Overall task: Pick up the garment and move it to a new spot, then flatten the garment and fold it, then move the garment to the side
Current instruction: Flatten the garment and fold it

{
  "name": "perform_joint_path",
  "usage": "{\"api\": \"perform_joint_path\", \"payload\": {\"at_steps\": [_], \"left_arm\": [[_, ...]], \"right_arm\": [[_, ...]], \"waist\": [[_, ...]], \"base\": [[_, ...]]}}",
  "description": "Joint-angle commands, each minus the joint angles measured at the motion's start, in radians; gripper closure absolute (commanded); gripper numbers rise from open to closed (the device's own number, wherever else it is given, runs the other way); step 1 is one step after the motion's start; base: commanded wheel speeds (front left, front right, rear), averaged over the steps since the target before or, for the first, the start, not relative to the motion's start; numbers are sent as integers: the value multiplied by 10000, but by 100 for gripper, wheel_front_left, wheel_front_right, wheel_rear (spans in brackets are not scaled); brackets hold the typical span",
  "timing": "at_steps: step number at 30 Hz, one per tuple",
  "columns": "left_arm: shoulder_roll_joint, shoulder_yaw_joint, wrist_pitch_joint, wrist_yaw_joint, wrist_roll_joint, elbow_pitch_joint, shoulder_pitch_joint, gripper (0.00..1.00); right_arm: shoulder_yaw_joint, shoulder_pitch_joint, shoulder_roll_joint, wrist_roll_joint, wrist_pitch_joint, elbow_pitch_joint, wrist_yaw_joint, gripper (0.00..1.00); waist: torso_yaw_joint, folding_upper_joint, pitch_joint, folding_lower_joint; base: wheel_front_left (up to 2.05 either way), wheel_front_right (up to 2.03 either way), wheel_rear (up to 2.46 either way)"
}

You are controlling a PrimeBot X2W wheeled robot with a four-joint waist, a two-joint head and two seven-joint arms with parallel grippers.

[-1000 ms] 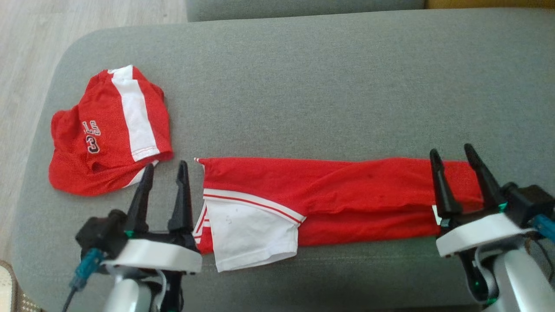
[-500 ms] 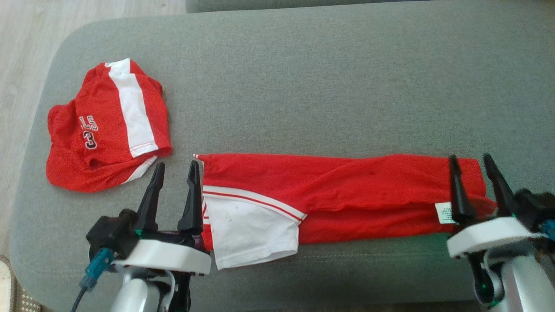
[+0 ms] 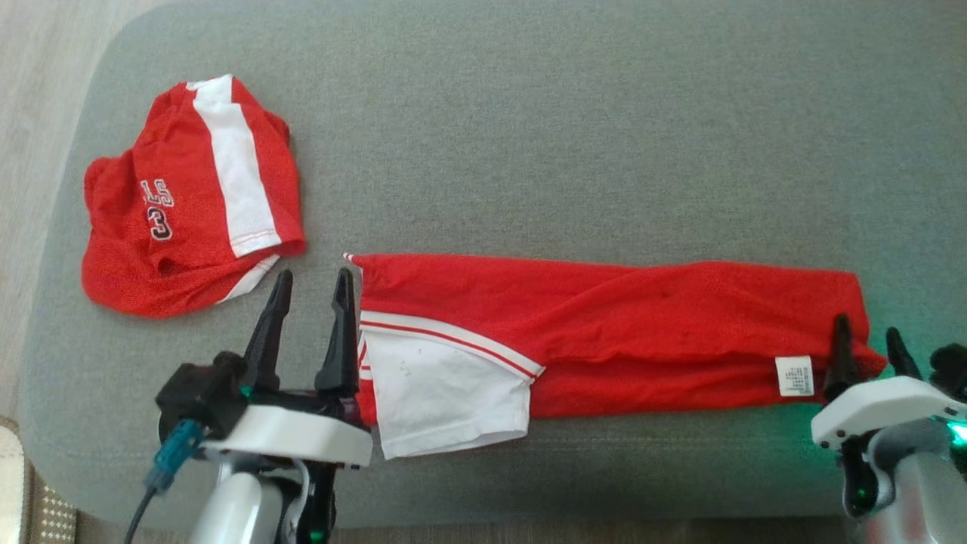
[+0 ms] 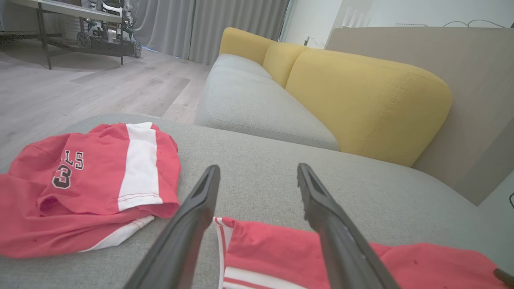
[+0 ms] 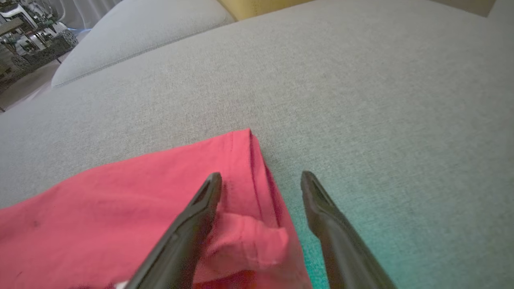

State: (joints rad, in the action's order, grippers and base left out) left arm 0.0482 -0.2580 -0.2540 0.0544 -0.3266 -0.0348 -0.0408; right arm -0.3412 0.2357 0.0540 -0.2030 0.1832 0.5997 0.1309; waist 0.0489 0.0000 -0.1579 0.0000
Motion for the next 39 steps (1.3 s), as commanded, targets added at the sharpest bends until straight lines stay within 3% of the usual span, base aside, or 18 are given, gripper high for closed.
{"api": "perform_joint_path", "payload": {"at_steps": [1, 12, 13, 14, 21, 28, 39], "left_arm": [[21, 254, -78, 22, 115, 309, -503, 0], [20, 363, -78, -22, 209, 309, -763, 0], [20, 385, -78, -24, 210, 313, -774, 0], [20, 406, -78, -25, 210, 315, -776, 0], [20, 520, -78, -24, 196, 299, -685, 0], [20, 720, -78, 75, 55, 419, -562, 0], [20, 715, -78, 100, -50, 596, -607, 0]], "right_arm": [[183, 315, -16, 74, 34, -109, -2, 0], [583, 774, -35, -154, -124, 1703, -2, 0], [720, 800, -35, -239, -137, 1806, -2, 63], [820, 818, -35, -303, -112, 1876, -2, 100], [893, 981, 213, -316, 244, 1857, -2, 100], [127, 1374, 666, -235, 327, 1560, -2, 100], [-1789, 2293, 1592, 1853, -9, 1079, -2, 100]], "waist": [[25, 0, -54, 0], [147, 0, -149, 0], [147, 0, -137, 0], [145, 0, -121, 0], [96, 0, 56, 0], [50, 0, 234, 0], [174, 0, 196, 0]], "base": [[0, 0, 0], [0, 0, 0], [0, 0, 0], [0, 0, 0], [0, 0, 0], [0, 0, 0], [0, 0, 0]]}}
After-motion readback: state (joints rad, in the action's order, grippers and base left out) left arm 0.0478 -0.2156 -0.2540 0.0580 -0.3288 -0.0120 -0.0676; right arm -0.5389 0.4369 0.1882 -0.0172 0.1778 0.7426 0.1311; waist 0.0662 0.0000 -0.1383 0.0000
